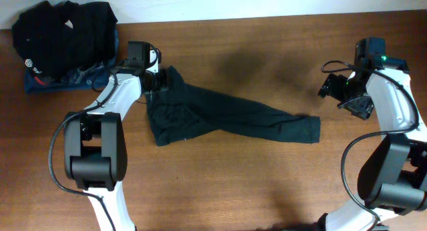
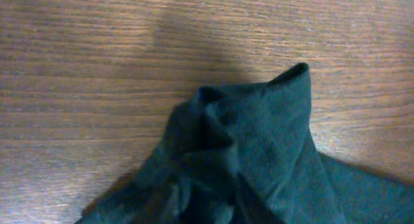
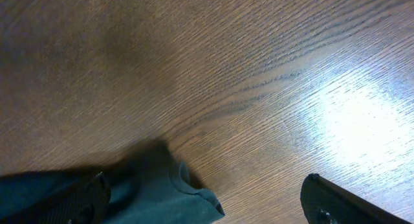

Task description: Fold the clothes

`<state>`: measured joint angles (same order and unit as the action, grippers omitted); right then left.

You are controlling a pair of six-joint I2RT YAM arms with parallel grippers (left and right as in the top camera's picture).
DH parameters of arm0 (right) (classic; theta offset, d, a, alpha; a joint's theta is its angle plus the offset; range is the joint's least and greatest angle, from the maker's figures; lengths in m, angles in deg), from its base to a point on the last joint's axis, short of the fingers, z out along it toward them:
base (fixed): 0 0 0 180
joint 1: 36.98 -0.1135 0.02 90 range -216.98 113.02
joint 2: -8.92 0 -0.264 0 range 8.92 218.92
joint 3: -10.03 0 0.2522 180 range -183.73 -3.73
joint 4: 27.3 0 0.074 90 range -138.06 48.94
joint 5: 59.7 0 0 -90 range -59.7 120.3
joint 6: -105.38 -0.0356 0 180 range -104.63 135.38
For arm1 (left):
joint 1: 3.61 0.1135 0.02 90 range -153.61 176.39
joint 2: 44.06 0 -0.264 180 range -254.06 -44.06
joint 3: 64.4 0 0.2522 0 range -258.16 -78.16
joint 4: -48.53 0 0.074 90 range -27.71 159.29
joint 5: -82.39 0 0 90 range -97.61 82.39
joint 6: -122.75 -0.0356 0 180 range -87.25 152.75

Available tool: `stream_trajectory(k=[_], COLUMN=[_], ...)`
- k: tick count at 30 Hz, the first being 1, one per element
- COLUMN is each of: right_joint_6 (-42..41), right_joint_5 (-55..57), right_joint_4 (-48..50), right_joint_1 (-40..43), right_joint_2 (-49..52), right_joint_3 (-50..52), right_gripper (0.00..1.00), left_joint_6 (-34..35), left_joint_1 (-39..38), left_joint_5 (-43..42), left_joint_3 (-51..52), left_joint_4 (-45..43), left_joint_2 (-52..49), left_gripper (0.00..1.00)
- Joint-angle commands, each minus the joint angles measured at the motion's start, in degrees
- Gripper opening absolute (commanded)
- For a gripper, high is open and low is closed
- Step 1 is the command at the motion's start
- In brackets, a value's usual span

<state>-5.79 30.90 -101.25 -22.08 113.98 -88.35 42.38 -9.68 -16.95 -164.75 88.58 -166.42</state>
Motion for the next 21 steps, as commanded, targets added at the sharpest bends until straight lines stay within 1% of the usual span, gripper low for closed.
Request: stream_trajectory(k=[1, 3, 4, 5, 9, 12, 18, 21], right_joint_6=[-0.1, 0.2, 1.6, 2.8, 3.6, 5.3, 10.6, 12.9], right_joint_5=[-0.1, -0.1, -0.4, -1.1, -3.4, -6.1, -18.5, -27.2], right_joint_4=[-0.3, -0.7, -1.4, -2.4, -5.7, -6.5, -7.0, -7.3], right_joint_1=[0.1, 0.1, 0.1, 0.1, 0.2, 0.2, 0.2, 0.1], right_joint_2=[0.3, 0.3, 0.3, 0.3, 0.3, 0.3, 0.3, 0.3], right_joint_3=[0.5, 0.5, 0.5, 0.4, 0.4, 0.3, 0.3, 0.3], right_gripper=[0.99, 0.99, 0.99, 0.99, 0.99, 0.99, 0.99, 0.99], left_joint_6=[-0.3, -0.3, -0.3, -0.3, -0.3, -0.3, 0.5, 2.8], left_joint_1=[0.0, 0.0, 0.0, 0.0, 0.0, 0.0, 0.0, 0.0], left_joint_5=[-1.0, -1.0, -1.0, -1.0, -1.1, -3.1, -8.5, -9.4], left_joint_3=[-0.9, -0.9, -1.0, -1.1, -1.8, -1.8, -1.8, -1.8], left_joint_4=[0.4, 1.3, 1.8, 2.6, 4.8, 5.2, 5.6, 5.7], left_joint_2=[-0.4, 0.0, 0.3, 0.7, 2.3, 3.9, 8.1, 10.1], left_gripper=[0.14, 0.04, 0.01, 0.01, 0.01, 0.01, 0.01, 0.01])
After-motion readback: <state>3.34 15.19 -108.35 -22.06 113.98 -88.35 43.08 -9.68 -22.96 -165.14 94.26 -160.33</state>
